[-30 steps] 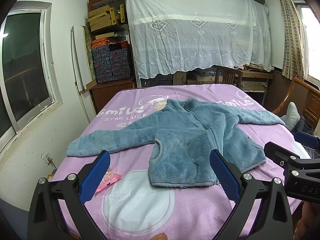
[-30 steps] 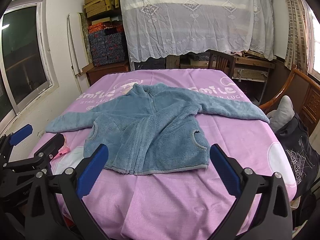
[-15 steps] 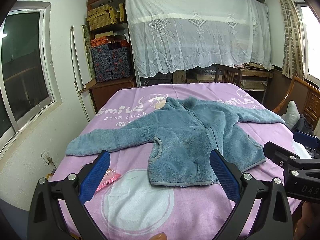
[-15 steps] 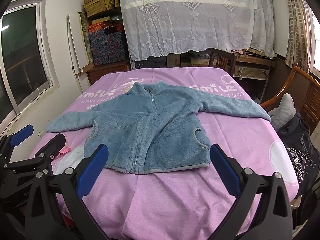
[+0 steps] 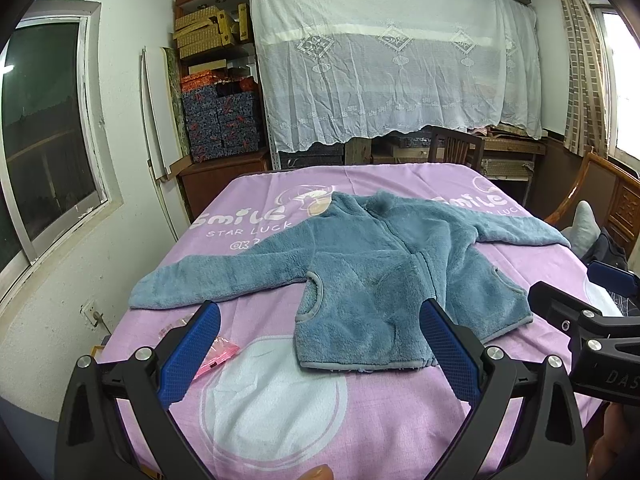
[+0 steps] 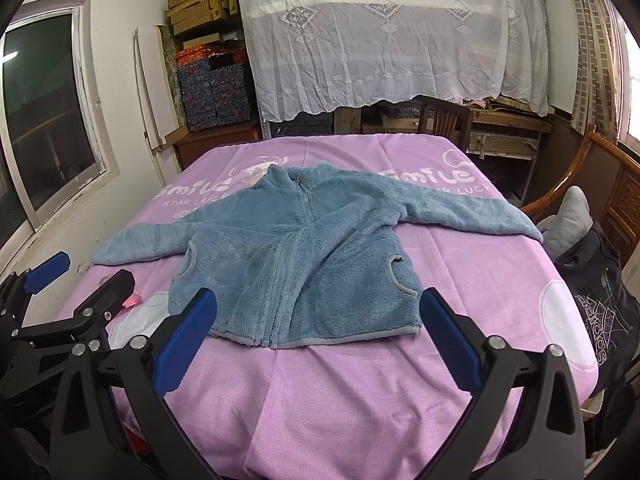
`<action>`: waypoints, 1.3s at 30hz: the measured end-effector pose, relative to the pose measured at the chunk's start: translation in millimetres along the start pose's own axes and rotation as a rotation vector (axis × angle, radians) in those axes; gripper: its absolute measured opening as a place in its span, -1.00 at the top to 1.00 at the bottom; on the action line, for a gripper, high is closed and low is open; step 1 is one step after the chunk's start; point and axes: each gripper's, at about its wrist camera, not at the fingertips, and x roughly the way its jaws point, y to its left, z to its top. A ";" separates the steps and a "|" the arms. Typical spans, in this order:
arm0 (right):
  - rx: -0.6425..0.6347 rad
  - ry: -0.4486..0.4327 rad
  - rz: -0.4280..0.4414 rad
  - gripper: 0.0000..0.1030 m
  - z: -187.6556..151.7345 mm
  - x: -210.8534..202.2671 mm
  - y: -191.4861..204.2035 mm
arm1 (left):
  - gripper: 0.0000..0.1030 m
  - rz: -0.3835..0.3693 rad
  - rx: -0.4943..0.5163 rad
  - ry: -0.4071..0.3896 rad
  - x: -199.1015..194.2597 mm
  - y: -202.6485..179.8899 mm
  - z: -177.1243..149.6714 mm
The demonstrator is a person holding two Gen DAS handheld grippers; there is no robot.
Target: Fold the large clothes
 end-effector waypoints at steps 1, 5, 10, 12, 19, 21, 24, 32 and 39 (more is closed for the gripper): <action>0.001 0.000 -0.001 -0.92 0.0 0.3 0.2 | -0.93 -0.001 -0.001 0.002 0.5 -0.2 -0.2; 0.006 0.000 -0.002 -0.92 -0.4 1.0 0.0 | -0.93 -0.002 0.002 0.007 2.5 -1.2 -1.0; 0.024 -0.002 0.011 -0.92 -1.9 5.4 -4.5 | -0.93 -0.003 -0.003 0.017 8.5 0.2 -1.9; 0.032 -0.007 0.033 -0.92 -3.6 6.9 -9.3 | -0.93 -0.017 -0.019 0.032 14.3 3.4 -2.9; 0.082 -0.001 0.076 -0.92 -10.2 26.9 -34.1 | -0.93 -0.018 -0.029 0.066 40.1 10.0 -9.4; 0.102 0.006 0.076 -0.92 -11.4 33.1 -43.6 | -0.93 -0.017 -0.026 0.090 52.7 11.1 -12.1; 0.135 0.005 0.081 -0.92 -14.8 44.3 -59.5 | -0.93 -0.020 -0.037 0.129 70.3 16.8 -16.5; 0.179 0.011 0.113 -0.92 -18.2 72.8 -93.2 | -0.93 -0.032 -0.070 0.231 120.1 33.6 -24.6; 0.193 0.125 0.092 -0.92 -19.2 107.9 -120.5 | -0.93 -0.154 -0.193 0.365 160.5 71.1 -28.9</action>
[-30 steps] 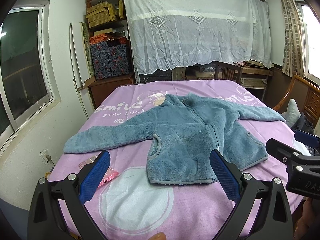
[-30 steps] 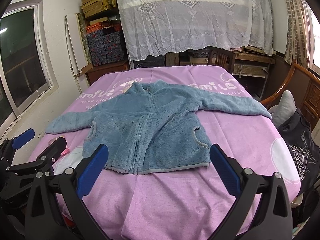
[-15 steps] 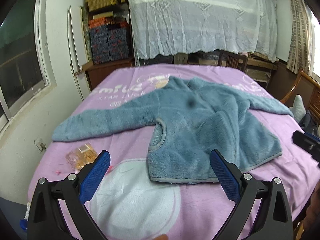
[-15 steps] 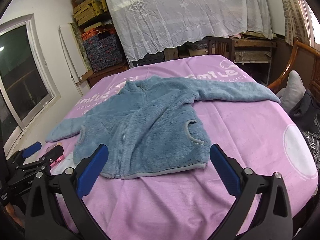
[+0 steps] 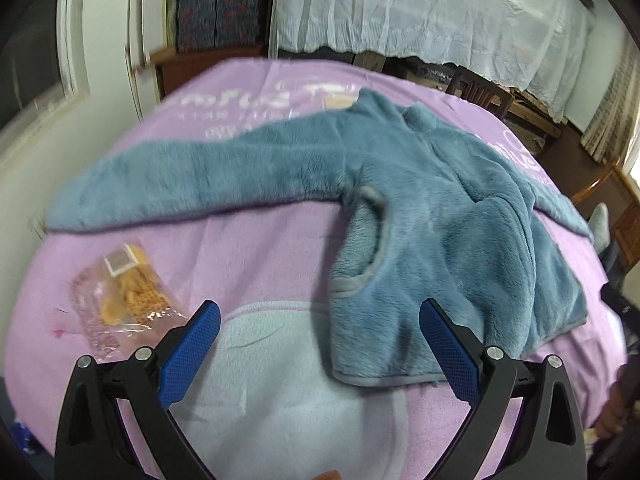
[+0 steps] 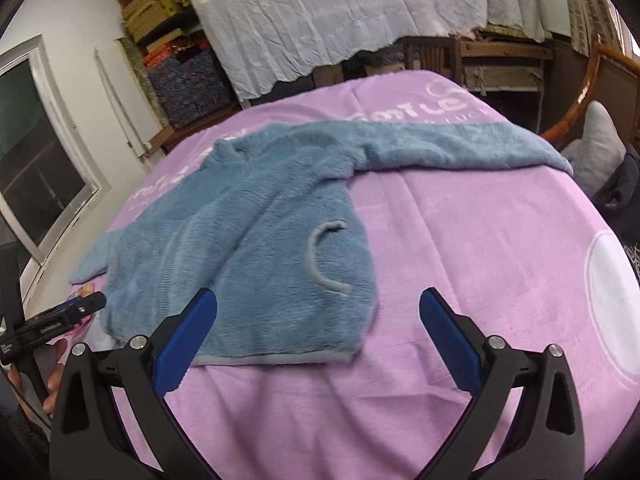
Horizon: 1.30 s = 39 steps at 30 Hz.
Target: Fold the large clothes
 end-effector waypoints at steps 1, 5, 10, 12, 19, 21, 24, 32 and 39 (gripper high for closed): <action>0.029 0.016 -0.002 -0.92 1.1 4.5 -8.4 | -0.93 -0.027 -0.015 0.023 3.6 5.0 1.5; 0.169 0.091 0.075 -0.92 2.3 22.6 -37.2 | -0.93 -0.112 -0.028 0.093 18.5 10.7 3.4; 0.222 0.132 0.153 -0.92 6.6 35.8 -44.9 | -0.93 -0.169 -0.007 0.117 28.2 5.4 3.4; 0.194 0.146 0.164 -0.91 10.8 40.4 -38.5 | -0.93 -0.214 -0.008 0.118 30.6 1.4 3.8; 0.099 0.202 0.218 0.42 9.4 60.0 -5.3 | -0.08 -0.236 0.043 0.110 37.7 -21.4 7.8; 0.100 0.227 0.228 0.68 8.5 64.3 -4.8 | 0.73 -0.242 0.044 0.134 43.0 -22.5 11.9; 0.118 0.213 0.253 0.72 12.5 48.4 -11.1 | 0.79 -0.274 -0.033 0.099 26.3 -2.8 17.3; 0.025 0.308 0.256 0.73 -21.4 6.0 -1.0 | 0.79 -0.274 -0.044 0.148 -0.9 24.5 -11.2; 0.035 0.320 0.212 0.59 -27.8 6.1 -7.7 | 0.53 -0.257 -0.016 0.154 -6.7 20.2 -31.3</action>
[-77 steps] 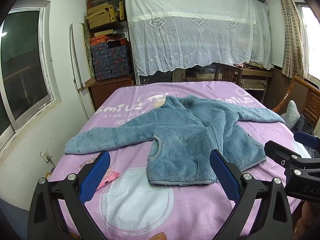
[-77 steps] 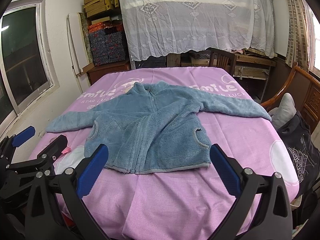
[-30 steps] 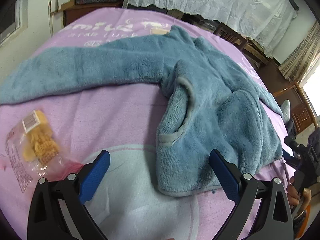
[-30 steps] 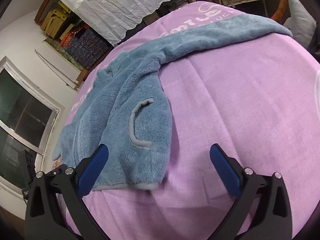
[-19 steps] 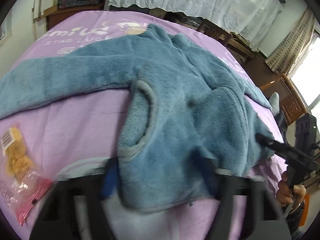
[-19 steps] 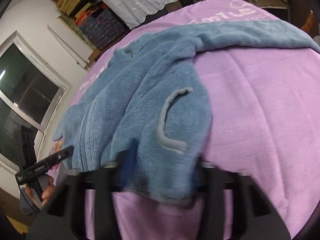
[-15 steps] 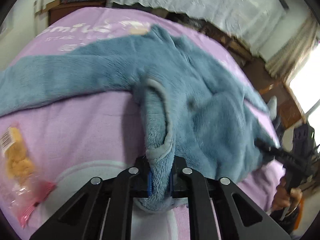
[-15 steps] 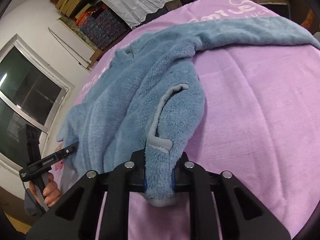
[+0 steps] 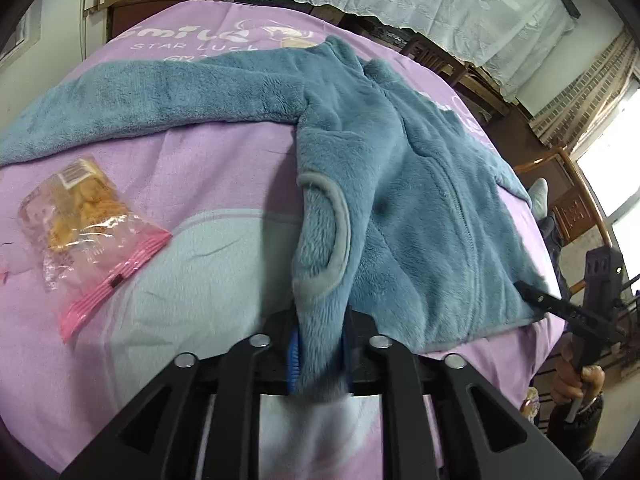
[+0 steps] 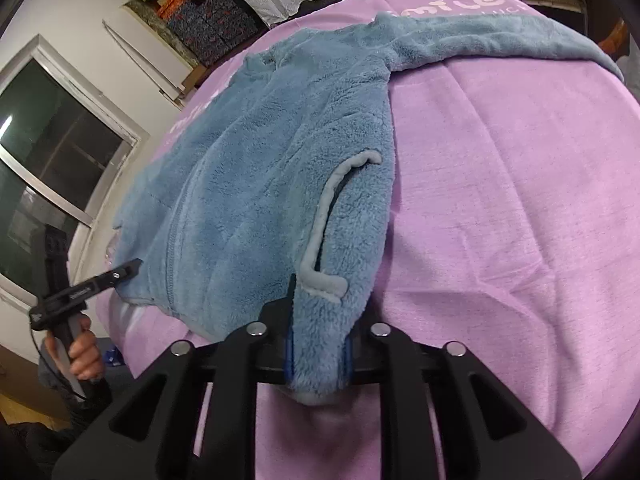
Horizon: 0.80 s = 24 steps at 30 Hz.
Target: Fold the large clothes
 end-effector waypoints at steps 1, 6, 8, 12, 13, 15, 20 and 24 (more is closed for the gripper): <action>-0.003 0.004 -0.005 0.40 0.3 -1.0 1.4 | 0.30 -0.003 -0.013 -0.025 -10.6 5.2 5.5; 0.033 -0.099 0.006 -0.25 10.4 -36.3 -13.2 | -0.47 0.115 -0.098 -0.196 -63.7 44.4 45.6; 0.050 -0.132 0.004 -0.25 18.2 -46.1 -20.3 | -0.47 0.196 -0.109 -0.217 -69.1 64.8 74.6; 0.049 -0.146 0.000 -0.25 38.6 -43.0 -18.1 | -0.47 0.279 -0.109 -0.192 -51.9 96.7 135.4; 0.037 -0.149 -0.003 -0.26 43.3 -41.3 -14.9 | -0.47 0.271 -0.109 -0.174 -43.8 100.6 150.7; 0.012 -0.154 -0.011 -0.26 63.8 -33.8 -6.6 | -0.47 0.210 -0.090 -0.125 -23.8 96.4 176.7; -0.037 -0.165 -0.013 -0.26 133.4 -7.7 0.8 | -0.48 0.221 0.208 -0.082 43.1 27.1 223.7; -0.124 -0.162 -0.049 -0.27 192.6 20.6 5.1 | -0.48 0.264 0.287 -0.024 97.9 9.1 239.8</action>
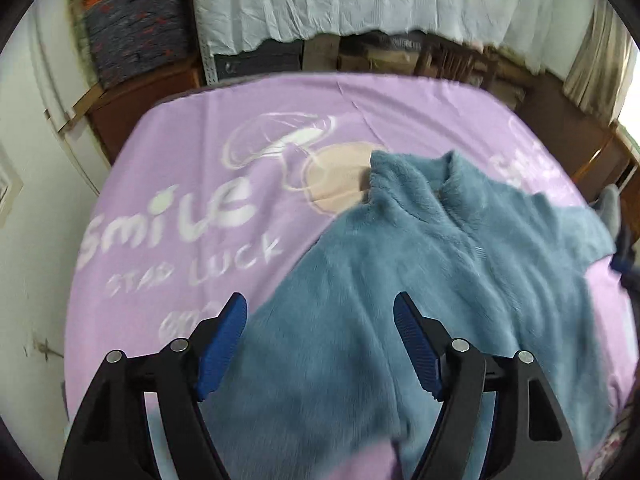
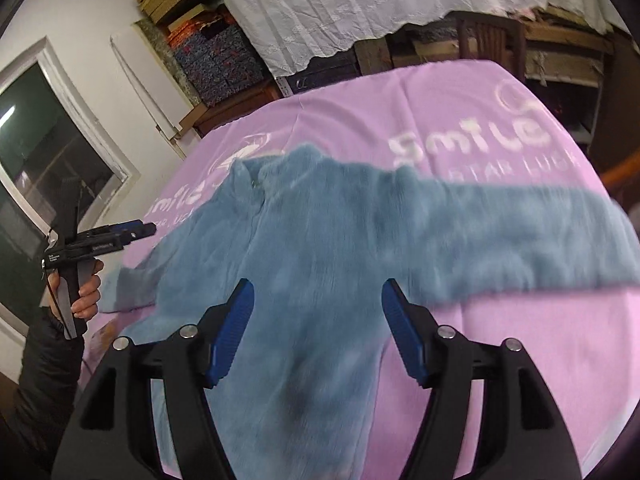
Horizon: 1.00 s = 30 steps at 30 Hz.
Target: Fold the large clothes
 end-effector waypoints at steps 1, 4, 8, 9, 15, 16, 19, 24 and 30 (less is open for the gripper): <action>-0.012 0.000 -0.001 -0.39 10.1 7.8 -1.6 | -0.48 -0.010 -0.002 0.017 13.1 -0.2 7.6; -0.065 0.002 -0.001 -0.59 53.9 46.3 -7.8 | -0.48 -0.104 -0.058 0.038 41.2 4.7 30.2; -0.081 0.030 0.004 -0.60 94.5 104.1 -12.8 | -0.50 -0.180 -0.062 0.054 73.3 -3.0 58.0; -0.077 0.045 0.009 -0.60 101.7 118.5 -15.0 | -0.50 -0.185 -0.056 0.061 79.7 -6.3 61.5; -0.116 0.118 0.031 -0.60 119.3 181.7 -18.6 | -0.50 -0.199 0.025 0.065 109.1 -25.9 65.6; -0.127 0.132 0.028 -0.60 117.0 187.5 -17.3 | -0.34 -0.203 0.032 0.053 109.5 -27.7 64.4; -0.204 0.146 -0.009 0.17 108.5 195.8 -5.6 | 0.67 -0.260 0.040 0.037 107.8 -29.0 62.8; -0.210 0.113 -0.049 0.80 98.7 181.2 5.2 | 0.77 -0.197 0.061 -0.049 91.1 -39.7 64.2; -0.165 -0.022 -0.087 0.81 122.1 154.6 2.5 | 0.78 -0.111 0.127 -0.156 82.3 -58.4 103.7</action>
